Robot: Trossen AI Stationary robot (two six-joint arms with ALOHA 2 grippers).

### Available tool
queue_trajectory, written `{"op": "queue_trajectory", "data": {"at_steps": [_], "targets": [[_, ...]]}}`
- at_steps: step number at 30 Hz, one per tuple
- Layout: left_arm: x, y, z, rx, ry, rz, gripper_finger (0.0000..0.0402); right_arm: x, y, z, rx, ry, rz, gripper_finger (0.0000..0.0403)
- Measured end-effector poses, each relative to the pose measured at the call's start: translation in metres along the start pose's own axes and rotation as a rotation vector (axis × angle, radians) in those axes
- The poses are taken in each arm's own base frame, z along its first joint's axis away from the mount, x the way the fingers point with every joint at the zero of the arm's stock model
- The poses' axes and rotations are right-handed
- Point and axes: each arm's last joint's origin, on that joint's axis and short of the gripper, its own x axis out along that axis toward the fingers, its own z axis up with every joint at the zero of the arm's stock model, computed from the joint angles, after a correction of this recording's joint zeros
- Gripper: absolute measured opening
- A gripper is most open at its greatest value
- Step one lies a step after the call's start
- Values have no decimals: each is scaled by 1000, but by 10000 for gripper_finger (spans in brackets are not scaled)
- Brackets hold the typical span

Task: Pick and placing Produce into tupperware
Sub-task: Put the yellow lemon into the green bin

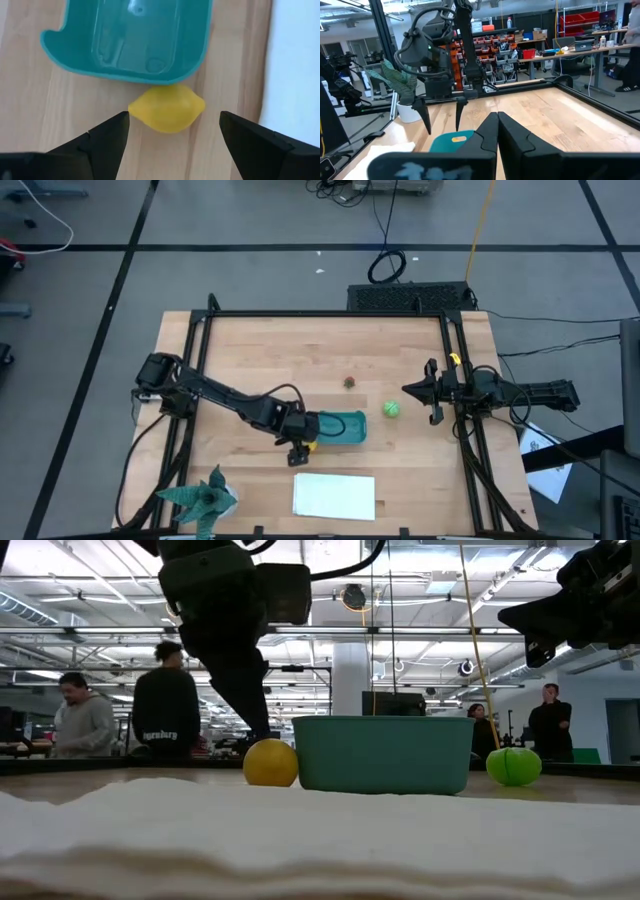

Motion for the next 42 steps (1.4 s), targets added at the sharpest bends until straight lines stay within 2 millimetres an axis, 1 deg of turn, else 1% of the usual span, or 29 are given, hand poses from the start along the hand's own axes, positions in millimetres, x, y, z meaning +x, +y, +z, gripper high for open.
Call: {"op": "queue_trajectory", "data": {"at_steps": [8,15,21,42], "targets": [[7,2,-3,13,-37,-9,317,0,0,0,0,0,0,0],[11,9,-5,15,-49,9,317,0,0,0,1,0,0,0],[21,15,-11,6,-58,-9,317,0,0,0,7,0,0,0],[22,14,-11,67,-76,-13,317,0,0,0,8,-1,0,0]]}}
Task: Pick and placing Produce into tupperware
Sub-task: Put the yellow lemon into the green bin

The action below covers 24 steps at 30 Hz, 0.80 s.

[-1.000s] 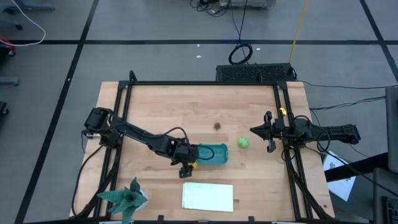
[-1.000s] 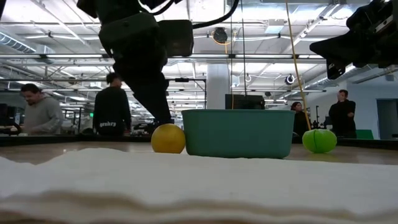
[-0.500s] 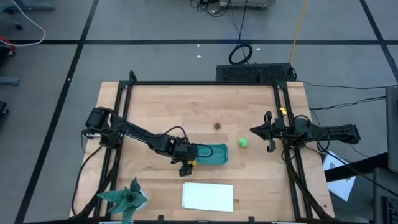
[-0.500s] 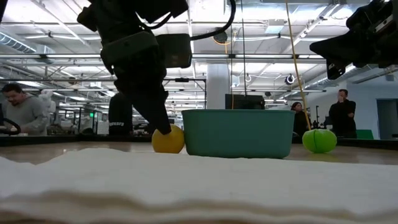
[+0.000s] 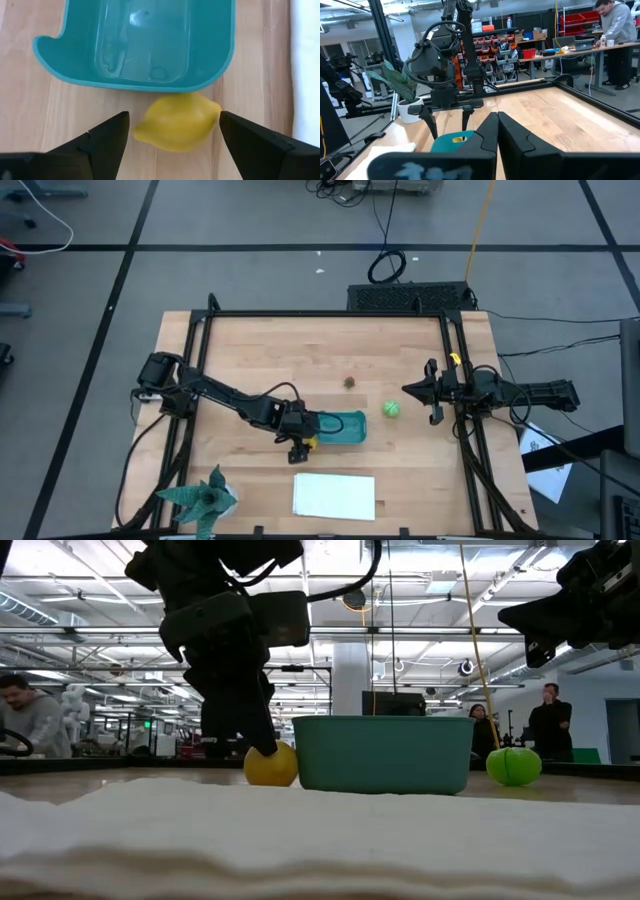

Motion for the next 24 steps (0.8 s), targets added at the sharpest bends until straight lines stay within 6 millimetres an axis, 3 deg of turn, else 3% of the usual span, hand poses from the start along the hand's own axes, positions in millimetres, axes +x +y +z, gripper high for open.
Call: {"op": "queue_trajectory", "data": {"at_steps": [8,17,24], "targets": [[0,-3,2,27,-22,-30,317,0,0,0,0,0,0,0],[28,-4,-8,81,39,-16,317,0,0,0,1,-3,0,0],[28,-4,-7,87,32,-14,317,1,0,0,0,3,-3,0]]}}
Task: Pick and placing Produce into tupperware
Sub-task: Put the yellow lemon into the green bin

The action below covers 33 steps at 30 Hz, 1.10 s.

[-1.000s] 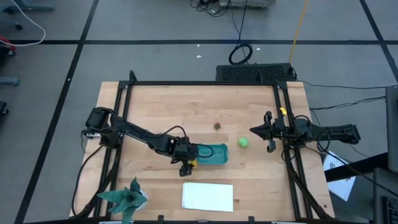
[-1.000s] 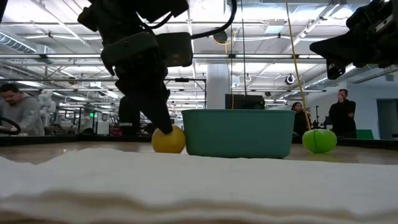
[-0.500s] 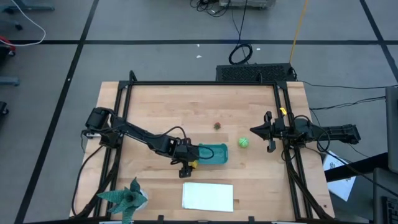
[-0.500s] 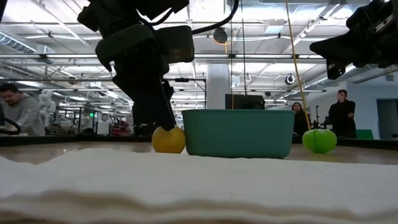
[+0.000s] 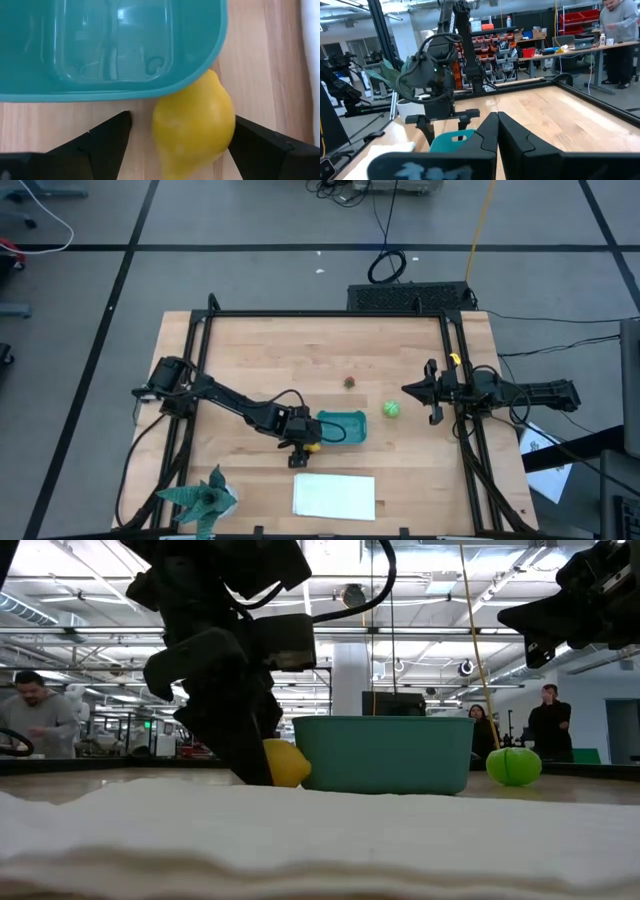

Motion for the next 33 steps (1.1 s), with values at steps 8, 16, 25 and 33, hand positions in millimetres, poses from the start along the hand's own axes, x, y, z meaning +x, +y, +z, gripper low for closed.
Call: {"op": "queue_trajectory", "data": {"at_steps": [8,16,25,33], "targets": [[0,0,0,15,0,1,283,0,0,0,0,1,0,0],[-4,0,1,23,2,-29,187,0,0,0,0,2,-1,0],[-23,-1,4,40,-9,-49,225,0,0,0,0,-2,0,0],[-52,3,7,57,-34,-35,211,1,0,1,1,-5,0,0]]}}
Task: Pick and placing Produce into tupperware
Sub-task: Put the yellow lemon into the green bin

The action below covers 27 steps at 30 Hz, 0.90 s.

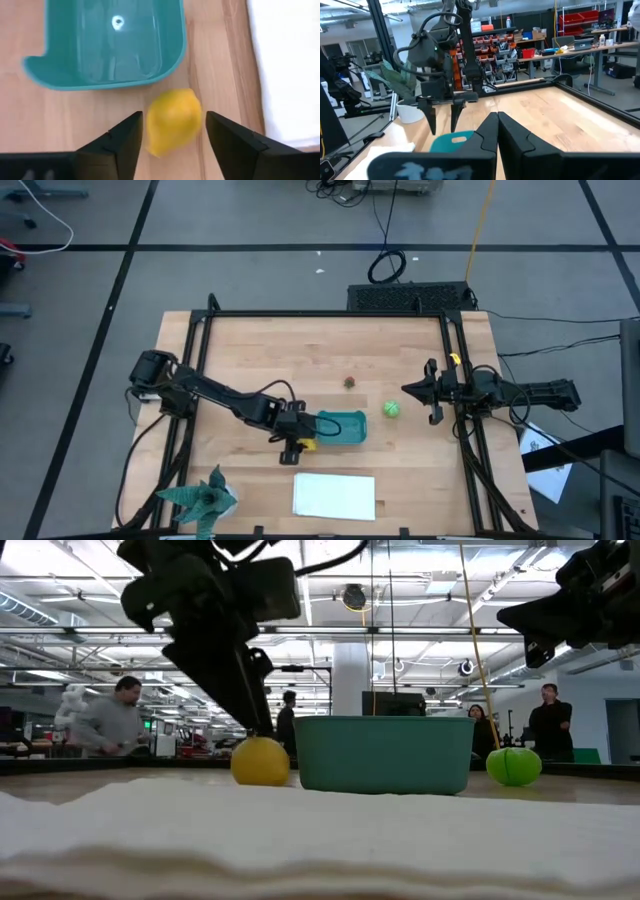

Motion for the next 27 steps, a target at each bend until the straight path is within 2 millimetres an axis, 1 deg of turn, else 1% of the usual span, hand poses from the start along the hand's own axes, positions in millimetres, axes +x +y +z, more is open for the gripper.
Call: {"op": "queue_trajectory", "data": {"at_steps": [3,6,8,10,13,21,24,27], "targets": [[-11,3,2,-13,-12,-23,183,0,0,0,0,-3,0,0],[-13,4,3,-7,-16,-56,162,0,0,0,1,-5,1,0],[-13,4,2,4,-12,-32,158,0,0,1,1,-7,1,0],[-13,5,1,12,1,0,162,0,0,1,1,-9,2,0],[-13,8,1,13,2,30,187,0,0,1,1,-8,3,0],[-13,11,1,8,-4,55,276,0,0,1,1,-8,4,0],[-13,11,1,3,-4,56,297,0,0,1,1,-8,4,0],[-13,10,1,-18,-2,46,309,0,0,1,1,-8,4,0]]}}
